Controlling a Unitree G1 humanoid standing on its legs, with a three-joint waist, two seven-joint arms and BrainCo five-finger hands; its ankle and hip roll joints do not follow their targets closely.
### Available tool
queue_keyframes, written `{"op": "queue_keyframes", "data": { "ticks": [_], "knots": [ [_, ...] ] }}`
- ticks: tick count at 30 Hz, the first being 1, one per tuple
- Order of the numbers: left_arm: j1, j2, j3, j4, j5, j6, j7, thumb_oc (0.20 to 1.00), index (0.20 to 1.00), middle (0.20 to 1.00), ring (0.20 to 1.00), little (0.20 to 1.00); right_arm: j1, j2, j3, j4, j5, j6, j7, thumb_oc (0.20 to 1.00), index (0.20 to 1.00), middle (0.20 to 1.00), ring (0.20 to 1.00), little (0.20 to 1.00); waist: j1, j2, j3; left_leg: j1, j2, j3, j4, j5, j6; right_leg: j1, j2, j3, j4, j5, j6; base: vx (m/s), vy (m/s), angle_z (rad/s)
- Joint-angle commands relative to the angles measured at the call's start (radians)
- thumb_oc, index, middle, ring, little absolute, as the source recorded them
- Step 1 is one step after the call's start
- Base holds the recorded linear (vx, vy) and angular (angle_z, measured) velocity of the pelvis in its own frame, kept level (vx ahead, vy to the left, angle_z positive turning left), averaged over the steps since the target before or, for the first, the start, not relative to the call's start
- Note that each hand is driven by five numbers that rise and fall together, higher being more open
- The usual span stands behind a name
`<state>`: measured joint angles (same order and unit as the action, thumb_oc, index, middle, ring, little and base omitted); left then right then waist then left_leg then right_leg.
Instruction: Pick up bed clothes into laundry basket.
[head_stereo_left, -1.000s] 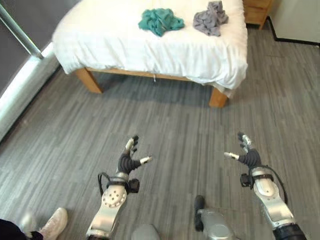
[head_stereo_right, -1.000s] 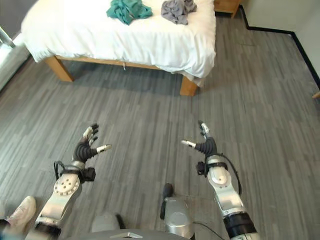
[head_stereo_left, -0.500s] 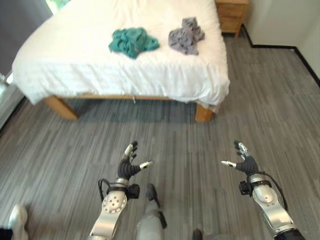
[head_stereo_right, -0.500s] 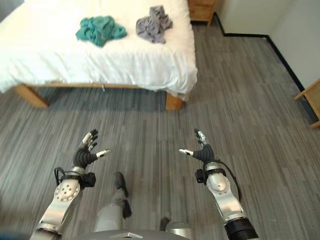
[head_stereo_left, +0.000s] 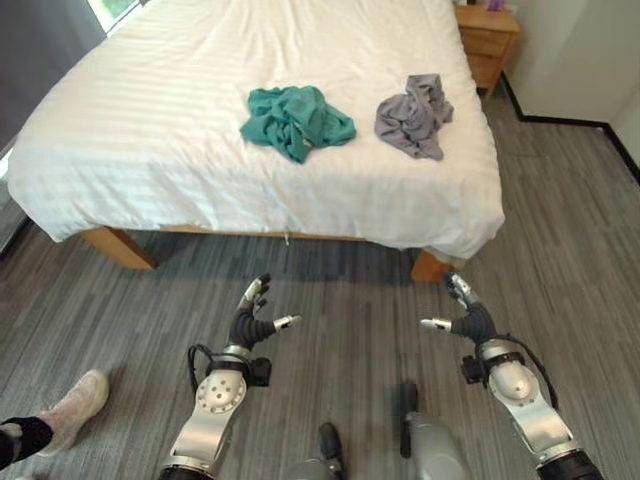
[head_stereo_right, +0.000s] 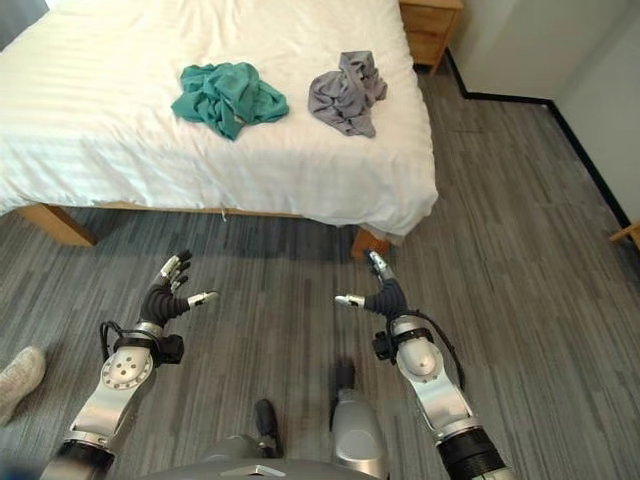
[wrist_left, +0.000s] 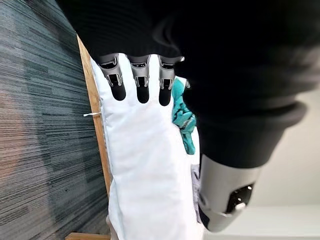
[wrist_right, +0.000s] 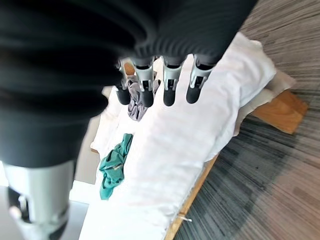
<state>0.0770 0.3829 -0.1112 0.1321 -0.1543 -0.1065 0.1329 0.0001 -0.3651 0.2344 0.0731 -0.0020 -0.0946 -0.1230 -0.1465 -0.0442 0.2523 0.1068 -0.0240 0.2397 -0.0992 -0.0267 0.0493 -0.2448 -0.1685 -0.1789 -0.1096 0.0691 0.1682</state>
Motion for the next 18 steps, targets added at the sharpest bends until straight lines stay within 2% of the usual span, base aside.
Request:
{"op": "queue_keyframes", "data": {
  "ticks": [1, 3, 4, 5, 6, 7, 8, 9, 10, 11, 13, 15, 17, 18],
  "knots": [
    [-0.012, 0.025, 0.026, -0.089, -0.014, -0.053, -0.008, 1.000, 1.000, 1.000, 1.000, 1.000, -0.070, -0.004, -0.059, -0.011, -0.045, -0.034, -0.026, 1.000, 1.000, 1.000, 1.000, 1.000, -0.020, -0.024, -0.001, 0.151, 0.109, 0.110, 0.012, -0.102, -0.159, 0.018, -0.032, -0.188, 0.027, 0.051, 0.039, 0.42, -0.048, 0.09],
    [-0.008, 0.012, 0.025, -0.089, -0.004, -0.061, -0.007, 1.000, 1.000, 1.000, 1.000, 1.000, -0.059, -0.013, -0.064, -0.011, -0.067, -0.034, -0.029, 1.000, 1.000, 1.000, 1.000, 1.000, -0.031, -0.031, -0.019, 0.205, 0.085, 0.117, 0.012, -0.146, -0.154, 0.032, -0.035, -0.211, 0.023, 0.062, 0.024, 0.37, -0.044, -0.17],
    [-0.005, 0.010, 0.024, -0.089, -0.003, -0.061, -0.006, 1.000, 1.000, 1.000, 1.000, 1.000, -0.055, -0.014, -0.064, -0.013, -0.069, -0.034, -0.029, 1.000, 1.000, 1.000, 1.000, 1.000, -0.027, -0.026, -0.015, 0.215, 0.089, 0.120, 0.012, -0.153, -0.153, 0.039, -0.030, -0.210, 0.026, 0.057, 0.026, 0.64, -0.114, -0.34],
    [-0.008, -0.012, 0.018, -0.088, -0.012, -0.069, 0.007, 1.000, 1.000, 1.000, 1.000, 1.000, -0.059, -0.057, -0.069, -0.026, -0.125, -0.037, -0.048, 1.000, 1.000, 1.000, 1.000, 1.000, -0.035, -0.014, -0.026, 0.244, 0.096, 0.104, 0.136, -0.130, -0.188, 0.101, -0.028, -0.224, 0.026, 0.093, 0.000, 0.60, -0.122, -0.17],
    [-0.013, -0.019, 0.015, -0.085, -0.023, -0.072, 0.016, 1.000, 1.000, 1.000, 1.000, 1.000, -0.071, -0.075, -0.069, -0.027, -0.145, -0.031, -0.060, 1.000, 1.000, 1.000, 1.000, 1.000, -0.027, -0.010, -0.021, 0.216, 0.130, 0.107, 0.245, -0.101, -0.216, 0.140, -0.018, -0.228, 0.023, 0.085, -0.013, 0.57, -0.146, 0.00],
    [-0.015, -0.020, 0.015, -0.084, -0.023, -0.072, 0.016, 1.000, 1.000, 1.000, 1.000, 1.000, -0.073, -0.075, -0.069, -0.027, -0.146, -0.030, -0.060, 1.000, 1.000, 1.000, 1.000, 1.000, -0.032, -0.013, -0.021, 0.207, 0.129, 0.102, 0.253, -0.099, -0.217, 0.139, -0.022, -0.232, 0.022, 0.088, -0.016, 0.34, -0.151, 0.10],
    [-0.016, -0.023, 0.018, -0.088, -0.051, -0.089, 0.027, 1.000, 1.000, 1.000, 1.000, 1.000, -0.133, -0.130, -0.074, -0.050, -0.210, -0.026, -0.093, 1.000, 1.000, 1.000, 1.000, 1.000, -0.007, -0.014, -0.010, 0.124, 0.192, 0.097, 0.485, -0.012, -0.262, 0.201, -0.015, -0.237, 0.022, 0.062, -0.048, 0.33, -0.160, -0.03],
    [-0.018, -0.027, 0.018, -0.088, -0.061, -0.096, 0.036, 1.000, 1.000, 1.000, 1.000, 1.000, -0.168, -0.160, -0.081, -0.069, -0.250, -0.024, -0.119, 1.000, 1.000, 1.000, 1.000, 1.000, 0.011, -0.019, -0.002, 0.080, 0.212, 0.099, 0.607, 0.042, -0.295, 0.238, -0.007, -0.236, 0.022, 0.032, -0.066, 0.43, -0.190, -0.26],
    [-0.027, -0.029, 0.012, -0.086, -0.063, -0.102, 0.048, 1.000, 1.000, 1.000, 1.000, 1.000, -0.204, -0.180, -0.081, -0.077, -0.281, -0.024, -0.139, 1.000, 1.000, 1.000, 1.000, 1.000, 0.026, -0.034, 0.009, 0.022, 0.235, 0.106, 0.700, 0.064, -0.303, 0.263, -0.009, -0.233, 0.022, 0.012, -0.076, 0.28, -0.095, -0.45],
    [-0.031, -0.029, 0.009, -0.084, -0.066, -0.105, 0.057, 1.000, 1.000, 1.000, 1.000, 1.000, -0.242, -0.192, -0.072, -0.077, -0.303, -0.023, -0.153, 1.000, 1.000, 1.000, 1.000, 1.000, 0.037, -0.042, 0.016, -0.024, 0.265, 0.125, 0.727, 0.060, -0.298, 0.278, -0.010, -0.227, 0.022, -0.002, -0.080, 0.22, -0.014, -0.66],
    [-0.025, -0.028, 0.015, -0.079, -0.080, -0.104, 0.065, 1.000, 1.000, 1.000, 1.000, 1.000, -0.311, -0.206, -0.047, -0.080, -0.337, -0.019, -0.171, 1.000, 1.000, 1.000, 1.000, 1.000, 0.058, -0.039, 0.021, -0.061, 0.320, 0.153, 0.616, 0.035, -0.269, 0.297, -0.006, -0.210, 0.022, -0.021, -0.065, 0.26, 0.121, -0.70],
    [-0.002, -0.026, 0.023, -0.084, -0.086, -0.099, 0.063, 1.000, 1.000, 1.000, 1.000, 1.000, -0.347, -0.202, -0.018, -0.103, -0.359, -0.022, -0.164, 1.000, 1.000, 1.000, 1.000, 1.000, 0.081, -0.026, 0.018, -0.064, 0.304, 0.149, 0.401, 0.031, -0.238, 0.303, -0.004, -0.174, 0.022, -0.037, -0.039, 0.26, 0.252, -0.61],
    [0.025, -0.030, 0.035, -0.082, -0.089, -0.104, 0.091, 1.000, 1.000, 1.000, 1.000, 1.000, -0.384, -0.181, 0.043, -0.108, -0.373, -0.029, -0.153, 1.000, 1.000, 1.000, 1.000, 1.000, 0.122, 0.010, 0.014, -0.059, 0.298, 0.073, 0.148, 0.075, -0.237, 0.321, 0.003, -0.117, 0.022, -0.069, -0.013, 0.27, 0.286, -0.69],
    [0.039, -0.043, 0.031, -0.076, -0.095, -0.105, 0.081, 1.000, 1.000, 1.000, 1.000, 1.000, -0.386, -0.173, 0.040, -0.107, -0.376, -0.029, -0.157, 1.000, 1.000, 1.000, 1.000, 1.000, 0.131, 0.015, 0.011, -0.047, 0.292, 0.059, 0.111, 0.087, -0.234, 0.329, 0.000, -0.111, 0.022, -0.072, -0.017, 0.21, 0.155, -0.90]
  ]
}}
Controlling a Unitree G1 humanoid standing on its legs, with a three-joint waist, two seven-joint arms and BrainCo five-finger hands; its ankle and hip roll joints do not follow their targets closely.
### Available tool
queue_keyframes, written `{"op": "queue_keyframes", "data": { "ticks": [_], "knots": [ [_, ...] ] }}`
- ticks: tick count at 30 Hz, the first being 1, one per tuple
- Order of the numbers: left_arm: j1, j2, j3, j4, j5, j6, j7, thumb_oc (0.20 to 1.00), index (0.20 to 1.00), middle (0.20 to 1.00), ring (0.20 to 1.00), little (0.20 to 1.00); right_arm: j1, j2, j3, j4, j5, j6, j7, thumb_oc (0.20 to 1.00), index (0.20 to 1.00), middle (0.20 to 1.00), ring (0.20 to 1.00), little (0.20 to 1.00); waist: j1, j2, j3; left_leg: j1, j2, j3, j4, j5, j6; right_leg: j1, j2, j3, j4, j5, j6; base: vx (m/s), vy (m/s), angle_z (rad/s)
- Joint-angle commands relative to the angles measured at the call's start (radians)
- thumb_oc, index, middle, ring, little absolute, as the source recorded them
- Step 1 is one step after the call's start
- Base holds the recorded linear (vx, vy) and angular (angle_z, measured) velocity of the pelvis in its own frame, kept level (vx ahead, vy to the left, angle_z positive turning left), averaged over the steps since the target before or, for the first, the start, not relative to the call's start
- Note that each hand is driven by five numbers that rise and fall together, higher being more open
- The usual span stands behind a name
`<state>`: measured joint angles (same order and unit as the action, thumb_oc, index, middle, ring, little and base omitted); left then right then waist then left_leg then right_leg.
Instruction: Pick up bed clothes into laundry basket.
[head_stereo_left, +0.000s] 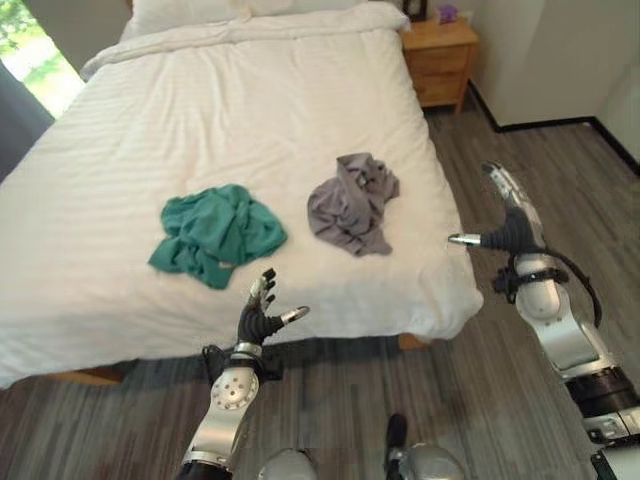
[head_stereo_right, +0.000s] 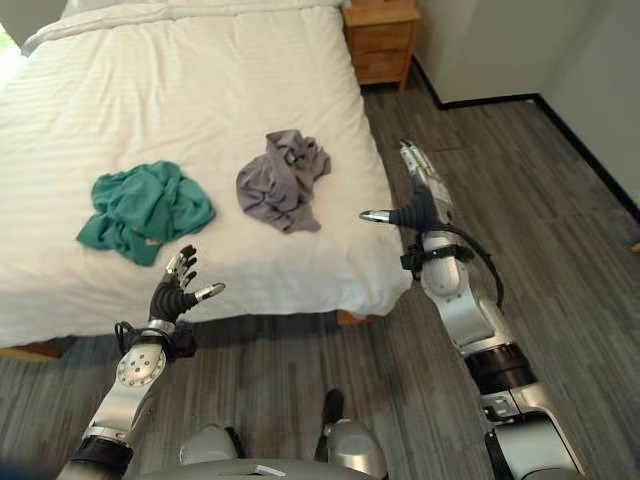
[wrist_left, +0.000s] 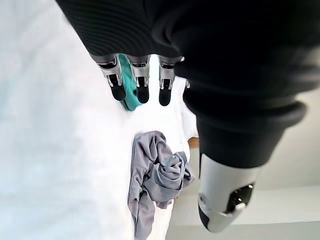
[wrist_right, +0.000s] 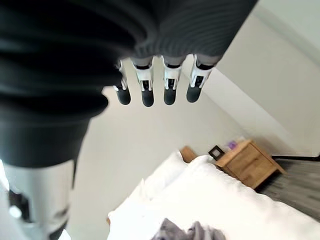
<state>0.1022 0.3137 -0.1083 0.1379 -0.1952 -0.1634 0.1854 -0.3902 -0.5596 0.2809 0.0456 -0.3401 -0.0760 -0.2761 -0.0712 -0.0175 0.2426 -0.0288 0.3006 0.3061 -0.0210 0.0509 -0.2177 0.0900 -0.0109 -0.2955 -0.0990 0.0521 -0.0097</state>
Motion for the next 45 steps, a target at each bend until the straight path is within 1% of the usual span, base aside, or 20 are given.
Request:
{"op": "queue_keyframes", "data": {
  "ticks": [1, 2, 3, 6, 12, 14, 17, 18, 21, 22, 26, 29, 30, 31, 34, 40, 41, 43, 44, 45],
  "knots": [
    [0.021, 0.025, 0.032, -0.083, -0.054, -0.041, 0.020, 1.000, 1.000, 1.000, 1.000, 1.000, 0.011, 0.026, -0.003, -0.091, -0.052, -0.052, 0.003, 1.000, 1.000, 1.000, 1.000, 1.000, 0.051, -0.006, 0.010, 0.109, -0.024, 0.007, -0.011, 0.019, 0.030, 0.005, -0.155, 0.000, 0.012, -0.055, 0.160, 0.11, 0.067, -0.85],
    [0.025, 0.024, 0.033, -0.085, -0.054, -0.039, 0.019, 1.000, 1.000, 1.000, 1.000, 1.000, 0.014, 0.026, -0.002, -0.093, -0.053, -0.052, 0.004, 1.000, 1.000, 1.000, 1.000, 1.000, 0.050, -0.005, 0.011, 0.122, -0.026, 0.010, -0.028, 0.028, 0.030, 0.009, -0.154, 0.000, 0.012, -0.056, 0.160, 0.21, 0.096, -0.61],
    [0.047, 0.021, 0.019, -0.081, -0.059, -0.032, 0.003, 1.000, 1.000, 1.000, 1.000, 1.000, -0.021, 0.049, 0.042, -0.100, -0.084, -0.055, 0.010, 1.000, 1.000, 1.000, 1.000, 1.000, 0.053, 0.003, -0.006, 0.154, -0.037, 0.033, -0.061, 0.033, 0.035, 0.019, -0.149, -0.001, 0.012, -0.051, 0.156, 0.23, 0.087, -0.34],
    [0.054, 0.032, 0.007, -0.073, -0.060, -0.037, -0.012, 1.000, 1.000, 1.000, 1.000, 1.000, -0.092, 0.085, 0.127, -0.046, -0.125, -0.053, 0.020, 1.000, 1.000, 1.000, 1.000, 1.000, 0.070, -0.003, -0.021, 0.165, -0.043, 0.050, -0.066, 0.027, 0.037, 0.022, -0.156, 0.009, 0.012, -0.048, 0.159, 0.14, 0.063, -0.10],
    [0.043, 0.079, -0.029, -0.072, -0.105, -0.068, -0.043, 1.000, 1.000, 1.000, 1.000, 1.000, -0.254, 0.110, 0.235, 0.183, -0.182, -0.013, -0.007, 1.000, 1.000, 1.000, 1.000, 1.000, 0.123, -0.022, -0.015, 0.124, -0.058, 0.036, -0.066, 0.027, 0.042, 0.007, -0.177, 0.001, 0.012, -0.041, 0.177, 0.08, 0.034, 0.42],
    [0.029, 0.117, -0.037, -0.077, -0.125, -0.081, -0.065, 1.000, 1.000, 1.000, 1.000, 1.000, -0.328, 0.109, 0.270, 0.272, -0.201, -0.002, -0.010, 1.000, 1.000, 1.000, 1.000, 1.000, 0.148, -0.027, -0.005, 0.084, -0.061, 0.021, -0.066, 0.034, 0.039, -0.015, -0.185, -0.011, 0.012, -0.036, 0.185, 0.00, -0.018, 0.32],
    [-0.006, 0.176, -0.044, -0.098, -0.179, -0.099, -0.088, 1.000, 1.000, 1.000, 1.000, 1.000, -0.480, 0.018, 0.305, 0.358, -0.218, 0.017, -0.014, 1.000, 1.000, 1.000, 1.000, 1.000, 0.173, -0.031, 0.026, -0.002, -0.059, -0.002, -0.066, 0.055, 0.023, -0.075, -0.191, -0.033, 0.012, -0.025, 0.192, -0.08, -0.072, 0.28],
    [-0.017, 0.196, -0.038, -0.104, -0.216, -0.110, -0.100, 1.000, 1.000, 1.000, 1.000, 1.000, -0.578, -0.037, 0.331, 0.428, -0.241, 0.032, -0.018, 1.000, 1.000, 1.000, 1.000, 1.000, 0.183, -0.020, 0.038, -0.047, -0.058, -0.011, -0.066, 0.071, 0.009, -0.111, -0.194, -0.044, 0.012, -0.019, 0.192, -0.09, -0.025, 0.59],
    [-0.028, 0.214, -0.037, -0.112, -0.261, -0.127, -0.121, 1.000, 1.000, 1.000, 1.000, 1.000, -0.692, -0.102, 0.373, 0.550, -0.248, 0.045, -0.032, 1.000, 1.000, 1.000, 1.000, 1.000, 0.191, 0.002, 0.059, -0.113, -0.055, -0.018, -0.066, 0.093, -0.008, -0.164, -0.200, -0.056, 0.012, -0.011, 0.198, -0.09, -0.025, 0.57],
    [-0.037, 0.225, -0.027, -0.123, -0.281, -0.135, -0.126, 1.000, 1.000, 1.000, 1.000, 1.000, -0.748, -0.147, 0.404, 0.619, -0.251, 0.051, -0.034, 1.000, 1.000, 1.000, 1.000, 1.000, 0.197, 0.019, 0.073, -0.162, -0.049, -0.018, -0.066, 0.111, -0.021, -0.208, -0.202, -0.062, 0.012, -0.005, 0.205, -0.12, -0.039, 0.27],
    [-0.063, 0.259, 0.013, -0.149, -0.307, -0.156, -0.131, 1.000, 1.000, 1.000, 1.000, 1.000, -0.857, -0.234, 0.492, 0.743, -0.298, 0.066, -0.018, 1.000, 1.000, 1.000, 1.000, 1.000, 0.209, 0.061, 0.108, -0.265, -0.036, -0.019, -0.066, 0.149, -0.044, -0.294, -0.213, -0.075, 0.012, 0.009, 0.221, -0.11, -0.037, 0.18],
    [-0.077, 0.265, 0.044, -0.165, -0.326, -0.156, -0.135, 1.000, 1.000, 1.000, 1.000, 1.000, -0.879, -0.265, 0.524, 0.813, -0.304, 0.080, 0.004, 1.000, 1.000, 1.000, 1.000, 1.000, 0.209, 0.078, 0.112, -0.300, -0.029, -0.016, -0.066, 0.159, -0.044, -0.321, -0.214, -0.085, 0.012, 0.010, 0.227, -0.07, -0.014, 0.09],
    [-0.079, 0.268, 0.075, -0.193, -0.361, -0.161, -0.151, 1.000, 1.000, 1.000, 1.000, 1.000, -0.877, -0.272, 0.533, 0.861, -0.281, 0.091, 0.030, 1.000, 1.000, 1.000, 1.000, 1.000, 0.210, 0.093, 0.119, -0.312, -0.019, -0.015, -0.066, 0.168, -0.044, -0.328, -0.208, -0.082, 0.012, 0.003, 0.230, -0.03, -0.002, -0.03],
    [-0.078, 0.268, 0.077, -0.193, -0.362, -0.161, -0.152, 1.000, 1.000, 1.000, 1.000, 1.000, -0.878, -0.271, 0.534, 0.861, -0.281, 0.091, 0.030, 1.000, 1.000, 1.000, 1.000, 1.000, 0.209, 0.093, 0.119, -0.313, -0.019, -0.015, -0.066, 0.168, -0.044, -0.328, -0.208, -0.082, 0.012, 0.003, 0.230, -0.04, -0.006, -0.01],
    [-0.052, 0.290, 0.132, -0.311, -0.439, -0.175, -0.213, 1.000, 1.000, 1.000, 1.000, 1.000, -0.809, -0.268, 0.551, 0.882, -0.272, 0.089, 0.103, 1.000, 1.000, 1.000, 1.000, 1.000, 0.210, 0.109, 0.108, -0.282, -0.015, -0.009, -0.066, 0.171, -0.044, -0.302, -0.196, -0.074, 0.012, -0.006, 0.223, 0.00, 0.000, 0.00],
    [-0.056, 0.346, 0.196, -0.383, -0.476, -0.193, -0.249, 1.000, 1.000, 1.000, 1.000, 1.000, -0.740, -0.271, 0.526, 0.884, -0.255, 0.086, 0.161, 1.000, 1.000, 1.000, 1.000, 1.000, 0.187, 0.105, 0.077, -0.200, -0.017, 0.011, -0.066, 0.155, -0.041, -0.242, -0.191, -0.052, 0.012, -0.016, 0.212, 0.06, 0.018, -0.05],
    [-0.056, 0.354, 0.224, -0.405, -0.487, -0.196, -0.258, 1.000, 1.000, 1.000, 1.000, 1.000, -0.677, -0.307, 0.507, 0.863, -0.256, 0.079, 0.179, 1.000, 1.000, 1.000, 1.000, 1.000, 0.164, 0.102, 0.064, -0.160, -0.021, 0.023, -0.066, 0.138, -0.039, -0.215, -0.192, -0.048, 0.012, -0.028, 0.210, 0.06, 0.047, -0.17],
    [-0.045, 0.361, 0.251, -0.432, -0.488, -0.201, -0.266, 1.000, 1.000, 1.000, 1.000, 1.000, -0.603, -0.355, 0.475, 0.827, -0.258, 0.067, 0.194, 1.000, 1.000, 1.000, 1.000, 1.000, 0.148, 0.099, 0.060, -0.127, -0.022, 0.034, -0.066, 0.132, -0.034, -0.195, -0.193, -0.042, 0.012, -0.030, 0.209, 0.04, 0.040, -0.17],
    [-0.045, 0.361, 0.251, -0.432, -0.488, -0.200, -0.266, 1.000, 1.000, 1.000, 1.000, 1.000, -0.602, -0.355, 0.474, 0.826, -0.258, 0.067, 0.195, 0.589, 0.589, 0.589, 0.589, 0.589, 0.149, 0.099, 0.060, -0.127, -0.021, 0.034, -0.066, 0.132, -0.034, -0.196, -0.193, -0.041, 0.012, -0.029, 0.208, 0.05, 0.043, -0.15],
    [-0.021, 0.361, 0.280, -0.444, -0.469, -0.204, -0.264, 1.000, 1.000, 1.000, 1.000, 1.000, -0.508, -0.408, 0.437, 0.764, -0.268, 0.049, 0.215, 0.200, 0.200, 0.200, 0.200, 0.200, 0.130, 0.097, 0.057, -0.094, -0.024, 0.043, -0.066, 0.118, -0.027, -0.175, -0.195, -0.033, 0.012, -0.035, 0.211, 0.06, 0.047, -0.17]
  ]
}}
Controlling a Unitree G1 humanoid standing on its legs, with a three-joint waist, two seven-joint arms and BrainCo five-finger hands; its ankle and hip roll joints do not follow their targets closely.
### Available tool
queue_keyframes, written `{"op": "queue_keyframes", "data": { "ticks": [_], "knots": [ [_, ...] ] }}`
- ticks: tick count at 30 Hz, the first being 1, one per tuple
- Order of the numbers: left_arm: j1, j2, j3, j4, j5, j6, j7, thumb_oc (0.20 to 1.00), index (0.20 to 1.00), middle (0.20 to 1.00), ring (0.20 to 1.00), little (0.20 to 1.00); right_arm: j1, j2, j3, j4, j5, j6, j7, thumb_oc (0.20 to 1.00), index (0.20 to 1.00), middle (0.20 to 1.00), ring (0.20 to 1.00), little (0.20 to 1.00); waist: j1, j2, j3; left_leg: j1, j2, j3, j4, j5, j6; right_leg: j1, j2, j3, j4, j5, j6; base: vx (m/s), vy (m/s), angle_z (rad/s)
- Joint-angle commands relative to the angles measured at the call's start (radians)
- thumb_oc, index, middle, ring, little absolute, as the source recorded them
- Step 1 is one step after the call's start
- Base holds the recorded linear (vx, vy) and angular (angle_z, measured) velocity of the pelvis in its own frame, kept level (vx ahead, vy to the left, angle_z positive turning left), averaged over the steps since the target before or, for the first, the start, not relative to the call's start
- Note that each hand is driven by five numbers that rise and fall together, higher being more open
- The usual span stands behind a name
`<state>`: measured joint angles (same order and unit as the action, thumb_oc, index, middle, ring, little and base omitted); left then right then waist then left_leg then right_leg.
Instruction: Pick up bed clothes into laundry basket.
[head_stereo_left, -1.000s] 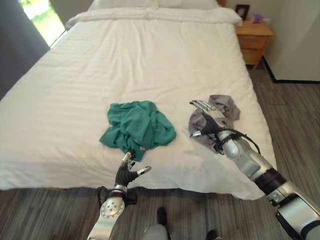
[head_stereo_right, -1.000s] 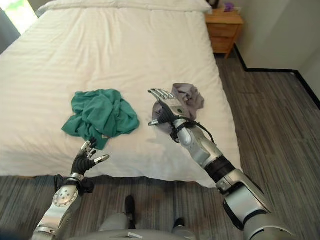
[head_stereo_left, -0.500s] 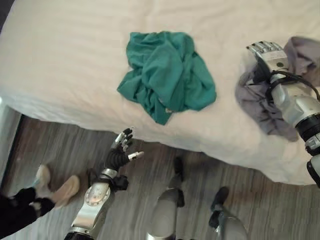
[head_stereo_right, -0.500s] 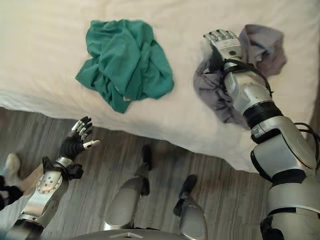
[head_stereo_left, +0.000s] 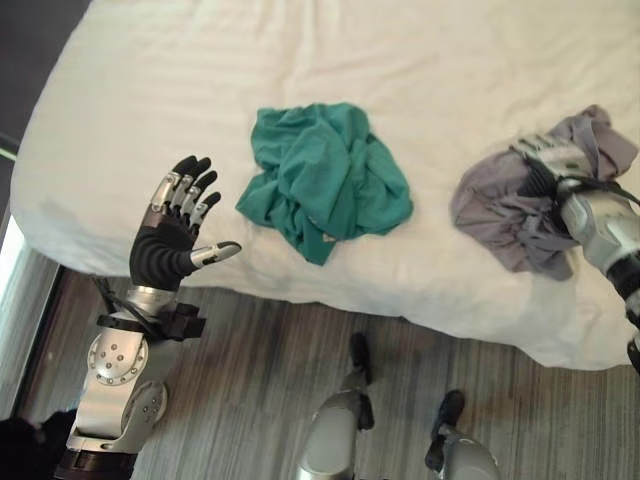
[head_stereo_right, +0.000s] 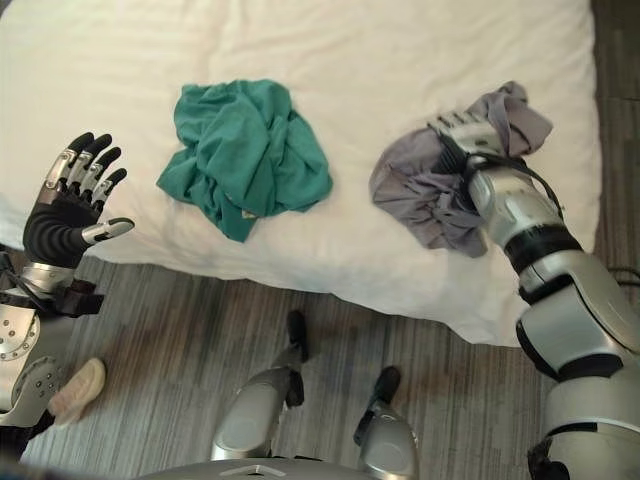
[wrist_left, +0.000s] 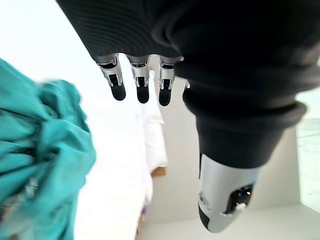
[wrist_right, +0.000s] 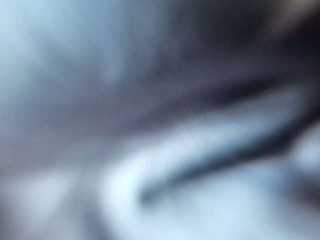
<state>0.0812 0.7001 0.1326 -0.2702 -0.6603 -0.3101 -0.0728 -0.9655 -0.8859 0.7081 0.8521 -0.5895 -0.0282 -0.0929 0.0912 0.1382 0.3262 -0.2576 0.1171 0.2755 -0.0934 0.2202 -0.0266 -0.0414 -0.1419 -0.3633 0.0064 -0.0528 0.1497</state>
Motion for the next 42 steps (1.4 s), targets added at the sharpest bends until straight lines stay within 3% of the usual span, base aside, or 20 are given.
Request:
{"op": "queue_keyframes", "data": {
  "ticks": [1, 5, 10, 13, 15, 16, 17, 19, 21, 22, 24, 26, 30, 33, 36, 38, 39, 41, 42],
  "knots": [
    [0.008, -0.020, 0.053, -0.029, 0.010, -0.055, 0.000, 1.000, 1.000, 1.000, 1.000, 1.000, 0.115, -0.099, -0.010, -0.068, -0.024, -0.008, 0.041, 0.200, 0.200, 0.200, 0.200, 0.200, -0.036, -0.060, -0.029, 0.149, 0.157, 0.077, 0.006, -0.058, -0.214, -0.036, -0.064, 0.038, -0.094, 0.070, 0.052, 0.09, 0.064, -0.25],
    [0.010, 0.013, 0.075, 0.042, 0.134, -0.042, 0.065, 1.000, 1.000, 1.000, 1.000, 1.000, 0.243, -0.128, -0.087, -0.109, -0.012, -0.027, 0.047, 0.200, 0.200, 0.200, 0.200, 0.200, -0.051, -0.068, -0.039, 0.197, 0.147, 0.088, 0.006, -0.079, -0.198, -0.007, -0.071, 0.051, -0.094, 0.072, 0.054, 0.03, 0.029, -0.23],
    [-0.134, 0.184, 0.051, 0.230, 0.549, 0.024, 0.226, 1.000, 1.000, 1.000, 1.000, 1.000, 0.339, -0.111, -0.207, -0.145, 0.090, -0.030, 0.013, 0.200, 0.200, 0.200, 0.200, 0.200, -0.095, -0.102, -0.061, 0.248, 0.143, 0.103, 0.006, -0.100, -0.190, 0.025, -0.073, 0.060, -0.094, 0.080, 0.058, 0.06, 0.010, -0.14],
    [-0.226, 0.237, 0.002, 0.334, 0.741, 0.093, 0.284, 1.000, 1.000, 1.000, 1.000, 1.000, 0.424, -0.065, -0.314, -0.209, 0.159, -0.021, -0.031, 0.200, 0.200, 0.200, 0.200, 0.200, -0.130, -0.125, -0.077, 0.274, 0.140, 0.117, 0.006, -0.120, -0.186, 0.037, -0.072, 0.071, -0.094, 0.082, 0.063, 0.08, 0.021, -0.09],
    [-0.283, 0.245, -0.039, 0.405, 0.803, 0.123, 0.307, 1.000, 1.000, 1.000, 1.000, 1.000, 0.467, -0.041, -0.365, -0.262, 0.174, -0.012, -0.041, 0.200, 0.200, 0.200, 0.200, 0.200, -0.137, -0.135, -0.083, 0.277, 0.139, 0.126, 0.006, -0.119, -0.182, 0.033, -0.071, 0.078, -0.094, 0.091, 0.062, 0.05, 0.035, -0.14],
    [-0.324, 0.256, -0.058, 0.482, 0.897, 0.173, 0.355, 1.000, 1.000, 1.000, 1.000, 1.000, 0.527, -0.015, -0.417, -0.309, 0.179, -0.005, -0.066, 0.200, 0.200, 0.200, 0.200, 0.200, -0.165, -0.144, -0.091, 0.295, 0.137, 0.136, 0.006, -0.134, -0.179, 0.039, -0.071, 0.088, -0.094, 0.089, 0.067, 0.06, 0.029, -0.21],
    [-0.363, 0.248, -0.096, 0.533, 0.952, 0.201, 0.391, 1.000, 1.000, 1.000, 1.000, 1.000, 0.570, 0.035, -0.433, -0.308, 0.154, 0.005, -0.092, 0.200, 0.200, 0.200, 0.200, 0.200, -0.165, -0.149, -0.099, 0.296, 0.136, 0.144, 0.006, -0.133, -0.174, 0.032, -0.071, 0.094, -0.094, 0.098, 0.066, 0.11, 0.044, -0.21],
    [-0.379, 0.246, -0.108, 0.596, 1.046, 0.265, 0.429, 1.000, 1.000, 1.000, 1.000, 1.000, 0.623, 0.054, -0.475, -0.303, 0.144, 0.020, -0.118, 0.200, 0.200, 0.200, 0.200, 0.200, -0.187, -0.156, -0.102, 0.308, 0.132, 0.152, 0.006, -0.147, -0.172, 0.034, -0.072, 0.102, -0.094, 0.096, 0.071, 0.06, 0.036, -0.28],
    [-0.394, 0.241, -0.127, 0.647, 1.085, 0.299, 0.432, 1.000, 1.000, 1.000, 1.000, 1.000, 0.668, 0.054, -0.510, -0.331, 0.138, 0.027, -0.120, 0.200, 0.200, 0.200, 0.200, 0.200, -0.193, -0.161, -0.107, 0.305, 0.131, 0.161, 0.006, -0.143, -0.169, 0.022, -0.073, 0.111, -0.094, 0.106, 0.071, 0.02, 0.048, -0.21],
    [-0.373, 0.240, -0.108, 0.690, 1.149, 0.352, 0.427, 1.000, 1.000, 1.000, 1.000, 1.000, 0.763, 0.052, -0.587, -0.375, 0.142, 0.035, -0.117, 0.200, 0.200, 0.200, 0.200, 0.200, -0.216, -0.164, -0.110, 0.313, 0.129, 0.176, 0.006, -0.150, -0.167, 0.013, -0.073, 0.125, -0.094, 0.107, 0.075, 0.06, 0.077, -0.19],
    [-0.362, 0.243, -0.098, 0.711, 1.172, 0.366, 0.424, 1.000, 1.000, 1.000, 1.000, 1.000, 0.818, 0.049, -0.630, -0.386, 0.150, 0.040, -0.110, 0.200, 0.200, 0.200, 0.200, 0.200, -0.224, -0.166, -0.113, 0.317, 0.127, 0.186, 0.006, -0.153, -0.167, 0.006, -0.074, 0.134, -0.094, 0.111, 0.077, 0.05, 0.072, -0.21],
    [-0.346, 0.257, -0.091, 0.793, 1.224, 0.408, 0.420, 1.000, 1.000, 1.000, 1.000, 1.000, 0.979, 0.080, -0.729, -0.358, 0.211, 0.033, -0.103, 0.200, 0.200, 0.200, 0.200, 0.200, -0.273, -0.174, -0.099, 0.289, 0.124, 0.210, 0.006, -0.155, -0.167, -0.060, -0.071, 0.168, -0.094, 0.134, 0.089, -0.08, 0.072, -0.42],
    [-0.347, 0.268, -0.115, 0.844, 1.314, 0.444, 0.407, 1.000, 1.000, 1.000, 1.000, 1.000, 1.053, 0.184, -0.733, -0.270, 0.317, 0.034, -0.087, 0.200, 0.200, 0.200, 0.200, 0.200, -0.300, -0.185, -0.094, 0.210, 0.127, 0.221, 0.006, -0.142, -0.163, -0.158, -0.061, 0.191, -0.094, 0.160, 0.091, -0.11, 0.016, -0.35],
    [-0.431, 0.276, -0.241, 0.986, 1.354, 0.422, 0.400, 1.000, 1.000, 1.000, 1.000, 1.000, 1.044, 0.232, -0.674, -0.214, 0.414, 0.008, -0.050, 0.200, 0.200, 0.200, 0.200, 0.200, -0.316, -0.206, -0.062, 0.162, 0.130, 0.229, 0.006, -0.126, -0.162, -0.219, -0.058, 0.208, -0.094, 0.184, 0.094, -0.12, 0.022, -0.25],
    [-0.487, 0.278, -0.358, 1.137, 1.409, 0.417, 0.374, 1.000, 1.000, 1.000, 1.000, 1.000, 1.065, 0.233, -0.609, -0.286, 0.447, -0.029, 0.001, 0.200, 0.200, 0.200, 0.200, 0.200, -0.346, -0.228, -0.027, 0.114, 0.135, 0.258, 0.006, -0.114, -0.161, -0.295, -0.049, 0.228, -0.094, 0.209, 0.106, -0.10, 0.054, -0.41],
    [-0.528, 0.263, -0.445, 1.248, 1.453, 0.397, 0.309, 0.200, 0.200, 0.200, 0.200, 0.200, 1.065, 0.231, -0.578, -0.303, 0.460, -0.034, 0.034, 0.200, 0.200, 0.200, 0.200, 0.200, -0.367, -0.236, -0.032, 0.098, 0.137, 0.276, 0.006, -0.116, -0.161, -0.326, -0.048, 0.241, -0.094, 0.217, 0.112, -0.03, 0.079, -0.43],
    [-0.533, 0.263, -0.449, 1.251, 1.453, 0.397, 0.309, 0.200, 0.200, 0.200, 0.200, 0.200, 1.066, 0.232, -0.580, -0.304, 0.460, -0.034, 0.034, 0.200, 0.200, 0.200, 0.200, 0.200, -0.364, -0.237, -0.033, 0.098, 0.136, 0.277, 0.006, -0.117, -0.161, -0.328, -0.048, 0.243, -0.094, 0.217, 0.112, 0.06, 0.168, -0.35],
    [-0.524, 0.206, -0.391, 1.148, 1.286, 0.368, 0.290, 0.200, 0.200, 0.200, 0.200, 0.200, 1.069, 0.231, -0.588, -0.313, 0.446, -0.035, 0.030, 0.200, 0.200, 0.200, 0.200, 0.200, -0.363, -0.249, -0.036, 0.157, 0.116, 0.306, 0.006, -0.135, -0.158, -0.294, -0.072, 0.252, -0.094, 0.213, 0.112, 0.08, 0.128, -0.36],
    [-0.517, 0.206, -0.386, 1.143, 1.285, 0.370, 0.289, 0.200, 0.200, 0.200, 0.200, 0.200, 1.069, 0.229, -0.587, -0.314, 0.446, -0.035, 0.031, 0.200, 0.200, 0.200, 0.200, 0.200, -0.364, -0.249, -0.034, 0.161, 0.116, 0.307, 0.006, -0.136, -0.158, -0.290, -0.072, 0.253, -0.094, 0.212, 0.112, 0.06, 0.038, -0.35]
  ]
}}
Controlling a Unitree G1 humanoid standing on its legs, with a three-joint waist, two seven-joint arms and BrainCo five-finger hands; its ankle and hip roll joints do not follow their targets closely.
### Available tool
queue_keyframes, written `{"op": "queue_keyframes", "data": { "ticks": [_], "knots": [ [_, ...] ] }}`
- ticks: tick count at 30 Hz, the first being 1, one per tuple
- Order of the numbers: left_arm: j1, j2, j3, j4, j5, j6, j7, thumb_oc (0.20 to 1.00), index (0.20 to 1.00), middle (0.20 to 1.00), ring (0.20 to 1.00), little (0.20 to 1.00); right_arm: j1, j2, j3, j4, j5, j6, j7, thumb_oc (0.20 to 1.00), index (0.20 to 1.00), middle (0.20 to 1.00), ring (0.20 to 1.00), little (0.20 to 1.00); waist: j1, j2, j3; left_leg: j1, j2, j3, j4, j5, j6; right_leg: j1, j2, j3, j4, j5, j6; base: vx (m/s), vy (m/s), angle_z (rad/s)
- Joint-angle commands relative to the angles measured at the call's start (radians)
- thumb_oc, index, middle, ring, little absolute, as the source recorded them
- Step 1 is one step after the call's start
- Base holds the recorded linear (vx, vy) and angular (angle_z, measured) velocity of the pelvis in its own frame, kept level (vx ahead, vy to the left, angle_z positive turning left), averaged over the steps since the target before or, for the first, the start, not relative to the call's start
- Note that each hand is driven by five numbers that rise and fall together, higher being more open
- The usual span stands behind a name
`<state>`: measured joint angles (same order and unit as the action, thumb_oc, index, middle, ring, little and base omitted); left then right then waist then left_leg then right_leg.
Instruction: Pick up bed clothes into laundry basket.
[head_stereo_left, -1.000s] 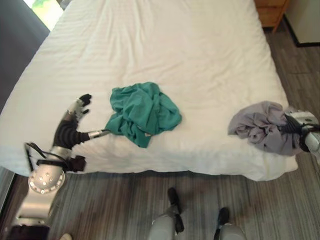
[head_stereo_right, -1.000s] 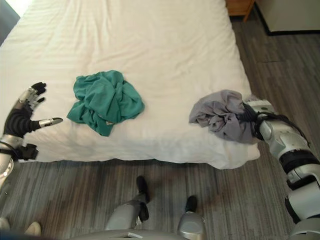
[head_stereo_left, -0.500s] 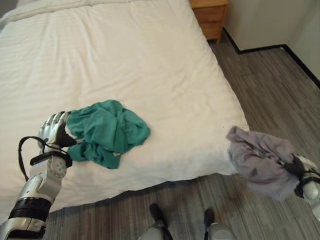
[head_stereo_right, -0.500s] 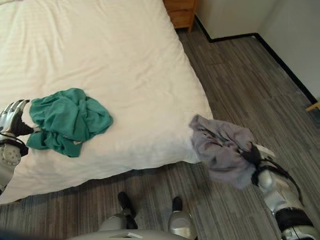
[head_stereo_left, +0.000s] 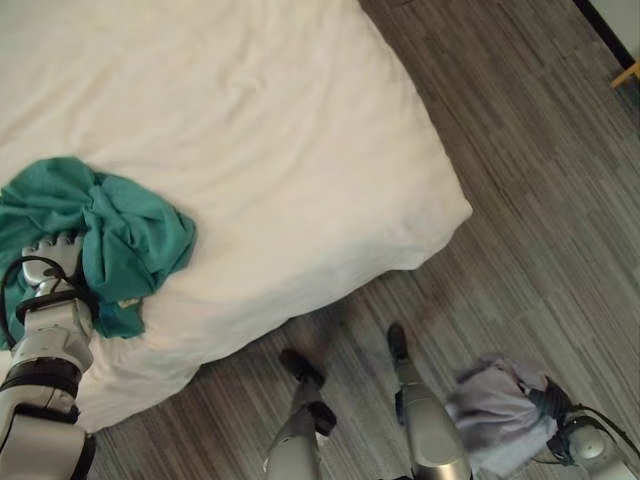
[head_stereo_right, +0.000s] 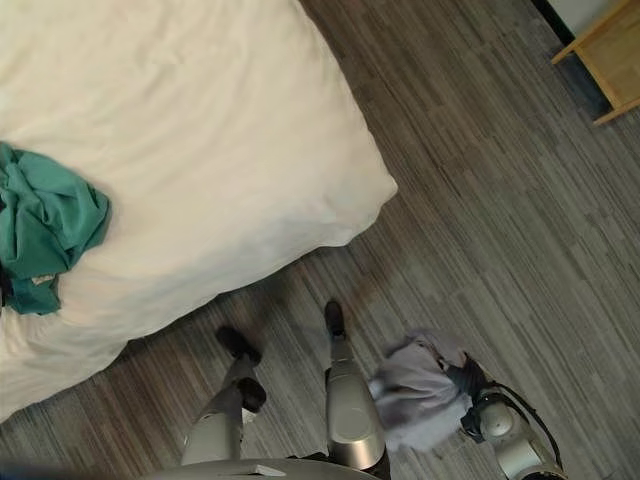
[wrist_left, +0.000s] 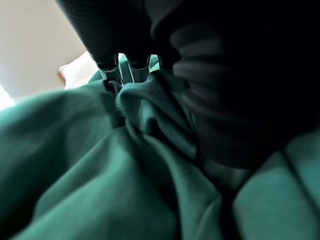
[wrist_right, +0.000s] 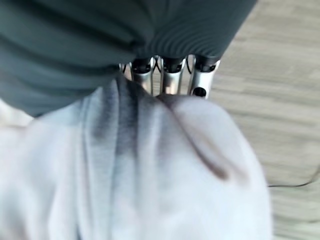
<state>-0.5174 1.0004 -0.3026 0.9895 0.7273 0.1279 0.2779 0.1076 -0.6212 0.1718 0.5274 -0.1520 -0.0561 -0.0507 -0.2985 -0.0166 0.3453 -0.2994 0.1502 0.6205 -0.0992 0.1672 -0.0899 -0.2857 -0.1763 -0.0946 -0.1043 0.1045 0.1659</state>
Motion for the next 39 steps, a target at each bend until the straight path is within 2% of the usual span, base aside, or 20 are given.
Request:
{"op": "queue_keyframes", "data": {
  "ticks": [1, 4, 8, 9, 10, 11, 15, 18, 20, 21, 22, 23, 24, 25, 26, 27, 30, 34, 37, 39],
  "knots": [
    [0.126, -0.187, 0.178, -0.271, -0.366, -0.097, -0.015, 0.200, 0.200, 0.200, 0.200, 0.200, 0.036, -0.050, -0.108, -0.053, -0.007, 0.003, -0.023, 0.200, 0.200, 0.200, 0.200, 0.200, 0.015, -0.092, -0.068, 0.244, 0.068, -0.038, 0.012, -0.093, -0.089, -0.007, -0.055, -0.031, 0.017, 0.057, 0.096, 0.05, 0.019, -0.15],
    [0.312, -0.271, 0.308, -0.656, -0.625, -0.227, -0.035, 0.200, 0.200, 0.200, 0.200, 0.200, 0.169, -0.085, -0.307, -0.277, 0.004, -0.001, -0.026, 0.200, 0.200, 0.200, 0.200, 0.200, -0.006, -0.072, -0.088, 0.314, 0.040, -0.026, 0.012, -0.115, -0.069, 0.069, -0.080, -0.066, 0.031, 0.048, 0.096, 0.07, 0.112, 0.15],
    [0.436, -0.383, 0.392, -0.836, -0.746, -0.280, -0.064, 0.200, 0.200, 0.200, 0.200, 0.200, 0.236, -0.084, -0.430, -0.409, -0.084, -0.012, -0.027, 0.200, 0.200, 0.200, 0.200, 0.200, -0.026, -0.057, -0.110, 0.400, 0.038, 0.004, 0.012, -0.155, -0.065, 0.103, -0.097, -0.103, 0.107, 0.027, 0.096, 0.06, 0.096, -0.28],
    [0.402, -0.378, 0.437, -0.770, -0.875, -0.330, -0.052, 0.200, 0.200, 0.200, 0.200, 0.200, 0.190, -0.101, -0.467, -0.459, -0.072, -0.033, -0.041, 0.200, 0.200, 0.200, 0.200, 0.200, -0.022, -0.043, -0.137, 0.434, 0.064, 0.069, 0.014, -0.144, -0.065, 0.127, -0.157, -0.227, 0.160, 0.032, 0.082, -0.06, -0.008, -1.10],
    [0.402, -0.376, 0.441, -0.777, -0.882, -0.324, -0.053, 0.200, 0.200, 0.200, 0.200, 0.200, 0.192, -0.099, -0.472, -0.468, -0.072, -0.031, -0.038, 0.200, 0.200, 0.200, 0.200, 0.200, -0.020, -0.043, -0.131, 0.438, 0.065, 0.072, 0.014, -0.145, -0.067, 0.128, -0.155, -0.225, 0.162, 0.031, 0.082, -0.05, 0.025, -1.49],
    [0.431, -0.352, 0.454, -0.891, -0.708, -0.304, 0.006, 0.200, 0.200, 0.200, 0.200, 0.200, 0.160, -0.070, -0.494, -0.533, -0.068, -0.055, -0.065, 0.200, 0.200, 0.200, 0.200, 0.200, -0.005, -0.023, -0.161, 0.463, 0.072, 0.114, 0.019, -0.136, -0.061, 0.146, -0.185, -0.315, 0.183, 0.024, 0.058, 0.01, 0.033, -1.37],
    [0.475, -0.411, 0.489, -1.070, -0.769, -0.360, -0.008, 0.200, 0.200, 0.200, 0.200, 0.200, 0.068, -0.014, -0.500, -0.609, -0.033, -0.087, -0.121, 0.200, 0.200, 0.200, 0.200, 0.200, 0.025, -0.014, -0.223, 0.516, 0.079, 0.182, 0.026, -0.121, -0.066, 0.184, -0.184, -0.459, 0.165, 0.044, 0.048, 0.03, -0.067, -1.79],
    [0.479, -0.443, 0.488, -1.058, -0.823, -0.388, -0.028, 0.200, 0.200, 0.200, 0.200, 0.200, 0.022, 0.015, -0.485, -0.651, -0.012, -0.103, -0.129, 0.200, 0.200, 0.200, 0.200, 0.200, 0.030, -0.013, -0.238, 0.556, 0.088, 0.212, 0.030, -0.123, -0.070, 0.197, -0.178, -0.483, 0.166, 0.040, 0.040, 0.09, -0.254, -1.08],
    [0.457, -0.481, 0.462, -1.010, -0.872, -0.402, -0.046, 0.200, 0.200, 0.200, 0.200, 0.200, 0.021, 0.055, -0.475, -0.665, 0.010, -0.117, -0.132, 0.200, 0.200, 0.200, 0.200, 0.200, 0.016, -0.007, -0.253, 0.570, 0.125, 0.226, 0.063, -0.113, -0.093, 0.215, -0.129, -0.428, 0.119, -0.006, 0.014, 0.25, -0.362, -0.91],
    [0.470, -0.529, 0.445, -1.070, -0.914, -0.416, -0.058, 0.200, 0.200, 0.200, 0.200, 0.200, -0.003, 0.072, -0.442, -0.709, 0.021, -0.131, -0.135, 0.200, 0.200, 0.200, 0.200, 0.200, 0.042, 0.008, -0.245, 0.543, 0.226, 0.219, 0.265, 0.012, -0.163, 0.265, -0.072, -0.405, 0.060, -0.052, -0.008, 0.34, -0.416, -0.44],
    [0.484, -0.540, 0.442, -1.071, -0.929, -0.422, -0.059, 0.200, 0.200, 0.200, 0.200, 0.200, -0.020, 0.079, -0.416, -0.716, 0.022, -0.135, -0.134, 0.200, 0.200, 0.200, 0.200, 0.200, 0.070, 0.009, -0.229, 0.505, 0.283, 0.181, 0.408, 0.088, -0.172, 0.294, -0.022, -0.373, 0.031, -0.078, -0.040, 0.32, -0.412, -0.47],
    [0.485, -0.538, 0.444, -1.071, -0.930, -0.423, -0.059, 0.200, 0.200, 0.200, 0.200, 0.200, -0.022, 0.080, -0.414, -0.716, 0.021, -0.135, -0.135, 0.200, 0.200, 0.200, 0.200, 0.200, 0.072, 0.012, -0.226, 0.500, 0.299, 0.180, 0.425, 0.088, -0.172, 0.294, -0.012, -0.372, 0.030, -0.080, -0.048, 0.27, -0.427, -2.04],
    [0.501, -0.568, 0.430, -1.106, -0.971, -0.440, -0.047, 0.200, 0.200, 0.200, 0.200, 0.200, -0.062, 0.071, -0.360, -0.724, 0.011, -0.142, -0.142, 0.200, 0.200, 0.200, 0.200, 0.200, 0.126, -0.010, -0.213, 0.440, 0.326, 0.010, 0.574, 0.154, -0.172, 0.306, 0.028, -0.300, 0.018, -0.117, -0.079, 0.23, -0.434, -2.30],
    [0.515, -0.585, 0.413, -1.183, -0.987, -0.447, -0.041, 0.200, 0.200, 0.200, 0.200, 0.200, -0.072, 0.061, -0.327, -0.724, 0.000, -0.134, -0.142, 0.200, 0.200, 0.200, 0.200, 0.200, 0.160, -0.029, -0.201, 0.366, 0.272, -0.132, 0.649, 0.085, -0.134, 0.305, 0.034, -0.271, 0.017, -0.123, -0.099, 0.23, -0.406, -2.14],
    [0.518, -0.585, 0.414, -1.188, -0.987, -0.444, -0.041, 0.200, 0.200, 0.200, 0.200, 0.200, -0.073, 0.061, -0.326, -0.723, 0.000, -0.134, -0.142, 0.200, 0.200, 0.200, 0.200, 0.200, 0.155, -0.028, -0.205, 0.355, 0.274, -0.138, 0.658, 0.081, -0.132, 0.302, 0.033, -0.275, 0.017, -0.122, -0.099, 0.12, -0.208, -1.32],
    [0.545, -0.630, 0.386, -1.244, -1.015, -0.471, -0.051, 0.200, 0.200, 0.200, 0.200, 0.200, -0.106, 0.056, -0.276, -0.731, -0.024, -0.138, -0.145, 0.200, 0.200, 0.200, 0.200, 0.200, 0.204, -0.048, -0.179, 0.253, 0.134, -0.354, 0.708, -0.028, -0.068, 0.310, 0.035, -0.159, 0.017, -0.120, -0.088, 0.09, -0.037, -1.17],
    [0.571, -0.678, 0.346, -1.252, -1.087, -0.471, -0.064, 0.200, 0.200, 0.200, 0.200, 0.200, -0.144, 0.061, -0.189, -0.714, -0.050, -0.142, -0.147, 0.200, 0.200, 0.200, 0.200, 0.200, 0.251, -0.037, -0.155, 0.208, 0.067, -0.471, 0.616, -0.080, -0.040, 0.321, 0.042, -0.053, 0.017, -0.122, -0.074, 0.18, 0.010, -1.62],
    [0.611, -0.710, 0.326, -1.266, -1.174, -0.456, -0.114, 0.200, 0.200, 0.200, 0.200, 0.200, -0.170, 0.049, -0.133, -0.715, -0.100, -0.127, -0.137, 0.200, 0.200, 0.200, 0.200, 0.200, 0.316, -0.021, -0.139, 0.117, -0.094, -0.529, 0.360, -0.145, 0.010, 0.345, 0.075, 0.048, 0.017, -0.139, -0.058, 0.31, 0.032, -1.26],
    [0.610, -0.710, 0.294, -1.276, -1.198, -0.440, -0.138, 0.200, 0.200, 0.200, 0.200, 0.200, -0.173, 0.051, -0.106, -0.711, -0.112, -0.122, -0.133, 0.200, 0.200, 0.200, 0.200, 0.200, 0.342, 0.001, -0.142, 0.115, -0.128, -0.510, 0.177, -0.076, 0.013, 0.385, 0.116, 0.078, 0.017, -0.180, -0.063, 0.37, -0.018, -0.91],
    [0.601, -0.692, 0.259, -1.293, -1.194, -0.433, -0.135, 0.200, 0.200, 0.200, 0.200, 0.200, -0.200, 0.038, -0.077, -0.691, -0.131, -0.111, -0.150, 0.200, 0.200, 0.200, 0.200, 0.200, 0.356, 0.021, -0.141, 0.053, -0.104, -0.336, 0.062, -0.010, -0.006, 0.453, 0.141, 0.061, 0.017, -0.245, -0.065, 0.52, -0.005, -0.35]
  ]
}}
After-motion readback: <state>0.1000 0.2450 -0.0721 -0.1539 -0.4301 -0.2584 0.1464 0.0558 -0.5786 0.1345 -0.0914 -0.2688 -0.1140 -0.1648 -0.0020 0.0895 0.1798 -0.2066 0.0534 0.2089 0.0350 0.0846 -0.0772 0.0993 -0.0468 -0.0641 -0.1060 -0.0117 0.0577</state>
